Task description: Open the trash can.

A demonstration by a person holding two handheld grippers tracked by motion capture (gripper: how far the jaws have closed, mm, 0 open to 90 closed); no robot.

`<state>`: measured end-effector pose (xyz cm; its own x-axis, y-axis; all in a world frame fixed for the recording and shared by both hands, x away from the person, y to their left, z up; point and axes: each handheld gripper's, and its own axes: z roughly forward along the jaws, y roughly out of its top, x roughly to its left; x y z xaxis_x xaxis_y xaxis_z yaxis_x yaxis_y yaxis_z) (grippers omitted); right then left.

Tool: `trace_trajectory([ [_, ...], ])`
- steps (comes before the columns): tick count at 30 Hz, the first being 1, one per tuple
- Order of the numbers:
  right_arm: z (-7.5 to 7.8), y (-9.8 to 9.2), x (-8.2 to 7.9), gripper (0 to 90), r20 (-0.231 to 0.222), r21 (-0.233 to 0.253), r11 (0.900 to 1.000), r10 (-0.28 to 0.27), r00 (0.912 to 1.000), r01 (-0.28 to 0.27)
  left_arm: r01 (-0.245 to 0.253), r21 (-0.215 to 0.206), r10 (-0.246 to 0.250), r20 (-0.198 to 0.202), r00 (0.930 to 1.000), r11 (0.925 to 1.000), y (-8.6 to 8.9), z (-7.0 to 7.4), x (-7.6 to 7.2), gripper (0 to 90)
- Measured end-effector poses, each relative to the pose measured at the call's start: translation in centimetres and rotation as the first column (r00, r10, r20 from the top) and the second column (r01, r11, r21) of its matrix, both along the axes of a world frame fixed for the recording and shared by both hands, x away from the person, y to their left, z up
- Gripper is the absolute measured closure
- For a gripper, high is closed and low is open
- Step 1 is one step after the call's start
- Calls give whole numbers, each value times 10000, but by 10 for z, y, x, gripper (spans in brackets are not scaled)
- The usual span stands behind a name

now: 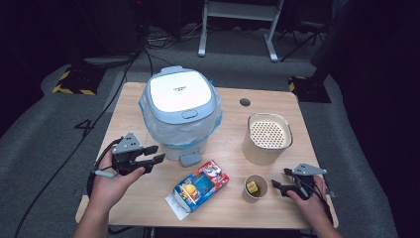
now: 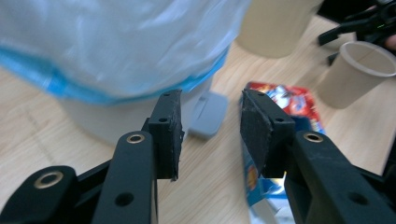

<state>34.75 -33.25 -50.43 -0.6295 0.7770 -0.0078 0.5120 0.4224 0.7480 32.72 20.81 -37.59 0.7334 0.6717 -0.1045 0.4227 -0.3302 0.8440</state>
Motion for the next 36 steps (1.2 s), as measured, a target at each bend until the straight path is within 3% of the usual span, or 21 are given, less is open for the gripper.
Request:
trace_trajectory([
  [9, 0, 0, 0, 252, 1, -3, 10000, -1, 10000, 1, 968, -923, -916, 587, 9941, 9910, -12, 24, 3, 657],
  [15, 0, 0, 0, 252, 0, -3, 10000, -2, 10000, 2, 1165, -1612, -986, 1149, 9885, 9800, -14, 35, 8, 704],
  [20, 0, 0, 0, 252, 2, -2, 10000, 1, 10000, -1, 1256, -2425, -889, 1569, 9836, 9620, -14, 42, 12, 733],
  [24, 0, 0, 0, 252, 1, -1, 10000, 0, 10000, 0, 1518, -2584, -1093, 1715, 9791, 9540, -13, 50, 18, 753],
  [28, 0, 0, 0, 252, 2, -2, 10000, 0, 10000, 0, 1669, -2584, -1222, 1804, 9760, 9515, -14, 58, 24, 779],
  [36, 0, 0, 0, 252, 1, -2, 10000, 0, 10000, 0, 1717, -2497, -1226, 2005, 9720, 9530, -19, 75, 33, 831],
])
